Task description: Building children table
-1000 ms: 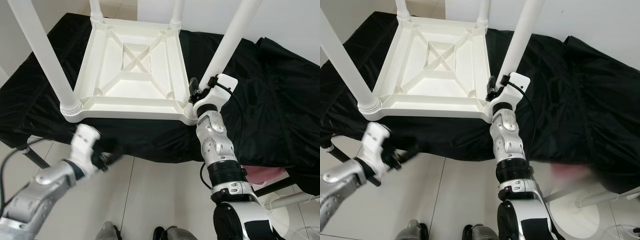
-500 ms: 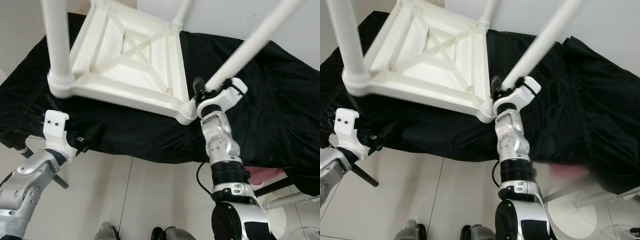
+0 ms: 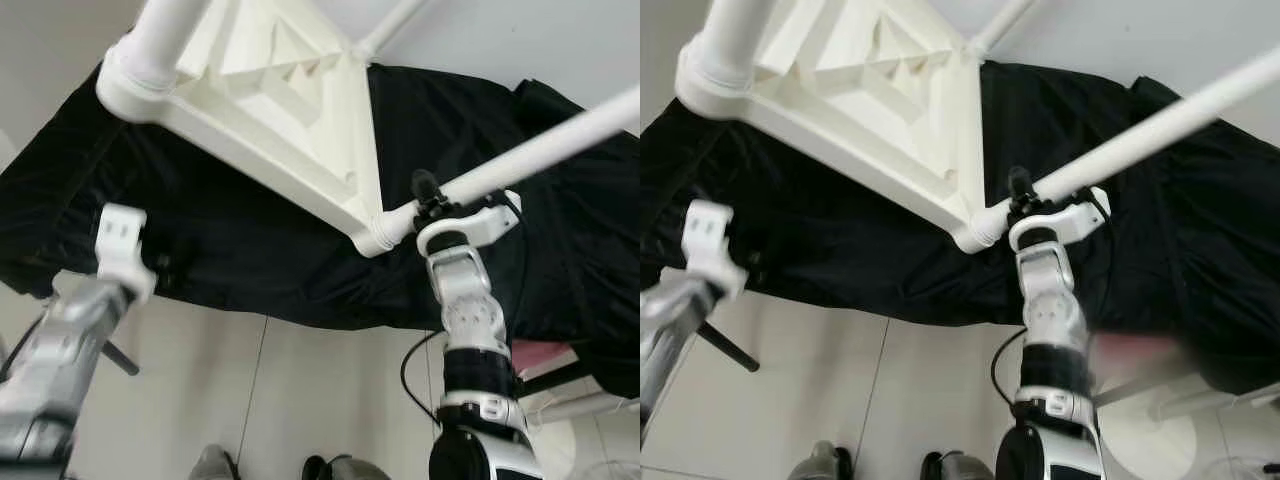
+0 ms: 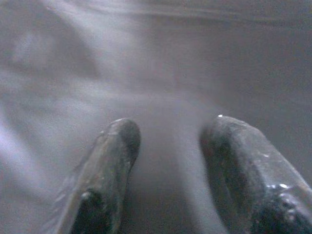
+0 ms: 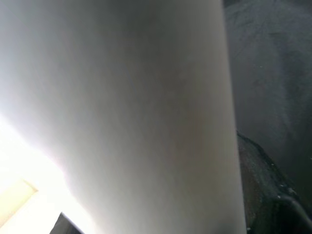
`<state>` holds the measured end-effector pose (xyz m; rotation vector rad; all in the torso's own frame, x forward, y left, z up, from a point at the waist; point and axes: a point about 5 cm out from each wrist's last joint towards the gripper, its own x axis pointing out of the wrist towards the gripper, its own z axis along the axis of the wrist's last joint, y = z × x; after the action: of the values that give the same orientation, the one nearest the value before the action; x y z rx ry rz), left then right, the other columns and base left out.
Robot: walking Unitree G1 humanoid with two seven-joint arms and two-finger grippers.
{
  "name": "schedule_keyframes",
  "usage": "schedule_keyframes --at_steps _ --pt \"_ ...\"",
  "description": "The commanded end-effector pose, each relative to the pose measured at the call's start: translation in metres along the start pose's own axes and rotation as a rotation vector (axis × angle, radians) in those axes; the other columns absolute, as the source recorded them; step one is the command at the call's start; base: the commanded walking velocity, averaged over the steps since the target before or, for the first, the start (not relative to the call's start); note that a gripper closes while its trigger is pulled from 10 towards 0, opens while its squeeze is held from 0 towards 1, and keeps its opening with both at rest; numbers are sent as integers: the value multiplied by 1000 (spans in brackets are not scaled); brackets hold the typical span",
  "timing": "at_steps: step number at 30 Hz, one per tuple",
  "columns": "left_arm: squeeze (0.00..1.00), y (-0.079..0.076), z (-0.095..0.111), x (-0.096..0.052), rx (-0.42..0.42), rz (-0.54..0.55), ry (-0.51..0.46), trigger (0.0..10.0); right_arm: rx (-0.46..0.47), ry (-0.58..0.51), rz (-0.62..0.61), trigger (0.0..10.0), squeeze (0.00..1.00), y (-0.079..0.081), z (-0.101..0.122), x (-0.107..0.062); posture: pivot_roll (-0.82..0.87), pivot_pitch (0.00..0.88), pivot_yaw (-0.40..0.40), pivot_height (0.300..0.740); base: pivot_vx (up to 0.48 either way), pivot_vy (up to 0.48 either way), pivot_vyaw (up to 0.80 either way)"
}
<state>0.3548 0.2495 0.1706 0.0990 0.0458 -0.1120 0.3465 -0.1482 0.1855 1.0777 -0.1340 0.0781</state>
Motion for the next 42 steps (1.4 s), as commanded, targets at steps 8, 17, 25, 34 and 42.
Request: schedule_keyframes --at_steps 8,17,25,34,42 --pt "0 0 53 29 -82 130 -156 10000 220 148 -90 10000 0 -24 -45 -26 3 165 -65 740 0 0 0" --pt "0 -61 156 49 -178 -132 -435 10000 516 179 -36 10000 0 -40 -54 -47 2 175 -67 740 0 0 0" --pt "0 -100 200 48 -218 -263 -521 10000 577 169 -79 10000 0 -58 -60 -53 8 187 -73 740 0 0 0" --pt "0 -120 220 48 -187 -302 -556 10000 612 170 -105 10000 0 -69 -60 -59 16 194 -74 740 0 0 0" --pt "0 -136 235 47 -218 -370 -563 10000 525 157 -54 10000 0 -68 -48 -73 8 204 -70 740 0 0 0"
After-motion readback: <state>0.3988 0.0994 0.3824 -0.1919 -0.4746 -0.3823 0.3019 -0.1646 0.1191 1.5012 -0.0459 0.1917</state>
